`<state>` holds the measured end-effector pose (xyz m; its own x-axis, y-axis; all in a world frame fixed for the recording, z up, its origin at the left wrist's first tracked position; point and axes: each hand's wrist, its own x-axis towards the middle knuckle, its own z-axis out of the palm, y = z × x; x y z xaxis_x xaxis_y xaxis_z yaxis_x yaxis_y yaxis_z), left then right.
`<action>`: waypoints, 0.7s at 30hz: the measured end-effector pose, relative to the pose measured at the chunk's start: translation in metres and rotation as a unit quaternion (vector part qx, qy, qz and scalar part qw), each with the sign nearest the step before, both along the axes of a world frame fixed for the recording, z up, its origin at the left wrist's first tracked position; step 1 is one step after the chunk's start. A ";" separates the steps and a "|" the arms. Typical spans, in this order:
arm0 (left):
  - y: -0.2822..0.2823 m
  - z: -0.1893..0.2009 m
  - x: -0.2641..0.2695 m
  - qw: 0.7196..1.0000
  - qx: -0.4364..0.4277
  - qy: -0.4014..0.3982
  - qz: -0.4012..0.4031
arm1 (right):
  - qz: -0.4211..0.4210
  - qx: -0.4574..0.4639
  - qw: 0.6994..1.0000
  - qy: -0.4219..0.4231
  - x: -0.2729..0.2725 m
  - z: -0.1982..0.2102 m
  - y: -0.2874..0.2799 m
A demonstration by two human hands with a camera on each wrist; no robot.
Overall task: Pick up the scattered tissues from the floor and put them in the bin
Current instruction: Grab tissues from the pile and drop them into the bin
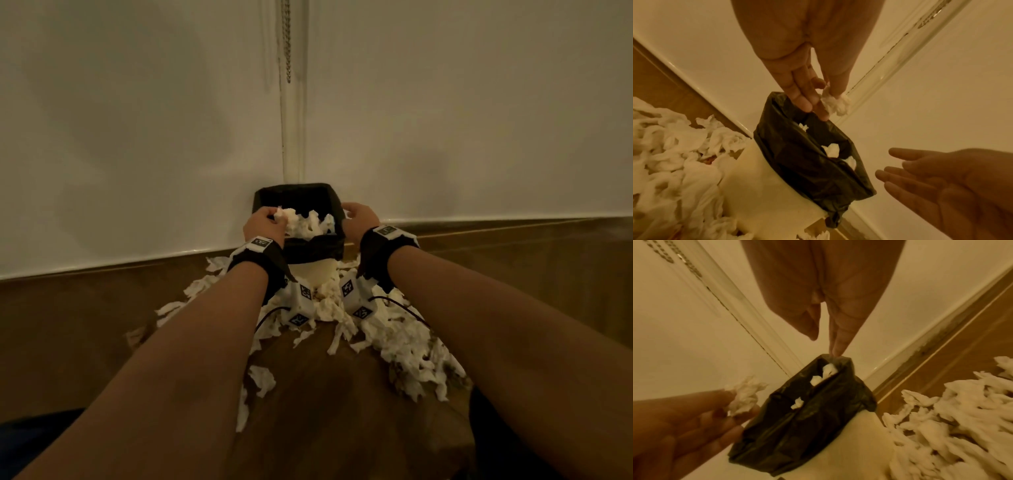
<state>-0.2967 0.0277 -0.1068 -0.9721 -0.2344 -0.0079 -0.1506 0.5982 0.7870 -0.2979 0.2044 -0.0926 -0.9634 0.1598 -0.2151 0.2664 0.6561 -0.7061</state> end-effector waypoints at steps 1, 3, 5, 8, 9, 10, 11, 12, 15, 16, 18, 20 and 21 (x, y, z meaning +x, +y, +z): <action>0.001 -0.003 -0.003 1.000 0.000 -0.007 0.006 | -0.019 -0.030 0.999 0.005 0.002 -0.006 0.004; 0.002 -0.007 -0.009 1.000 0.011 -0.021 0.011 | -0.047 -0.096 0.994 0.018 0.008 -0.014 0.011; 0.003 -0.008 -0.012 0.999 0.039 -0.034 0.012 | -0.066 -0.126 0.989 0.038 0.015 -0.019 0.015; 0.005 -0.010 -0.011 0.996 0.073 -0.038 0.020 | -0.123 -0.134 0.981 0.072 0.025 -0.026 0.024; 0.005 -0.011 -0.009 0.996 0.081 -0.035 0.017 | -0.144 -0.134 0.978 0.076 0.030 -0.029 0.029; 0.007 -0.012 -0.006 0.995 0.095 -0.027 0.008 | -0.162 -0.130 0.975 0.077 0.036 -0.032 0.035; 0.009 -0.014 -0.003 0.994 0.112 -0.015 -0.004 | -0.174 -0.122 0.974 0.073 0.042 -0.034 0.041; 0.012 -0.015 0.002 0.992 0.124 -0.001 -0.018 | -0.182 -0.114 0.974 0.069 0.049 -0.037 0.048; 0.026 -0.022 0.021 0.990 0.124 0.026 -0.070 | -0.206 -0.111 0.971 0.044 0.076 -0.049 0.069; 0.032 -0.026 0.029 0.989 0.115 0.027 -0.091 | -0.216 -0.114 0.969 0.034 0.085 -0.054 0.075; 0.047 -0.035 0.045 0.987 0.092 0.018 -0.131 | -0.243 -0.115 0.963 0.011 0.105 -0.065 0.086; 0.063 -0.047 0.061 0.983 0.062 -0.010 -0.173 | -0.276 -0.130 0.952 -0.006 0.125 -0.074 0.095; 0.070 -0.054 0.069 0.979 0.052 -0.027 -0.194 | -0.291 -0.133 0.947 -0.016 0.134 -0.079 0.098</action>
<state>-0.2275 0.0979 -0.1610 -0.9855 0.1565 -0.0660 0.0284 0.5350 0.8444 -0.1638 0.3024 -0.1714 -0.7215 0.5974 -0.3501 0.5521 0.1911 -0.8116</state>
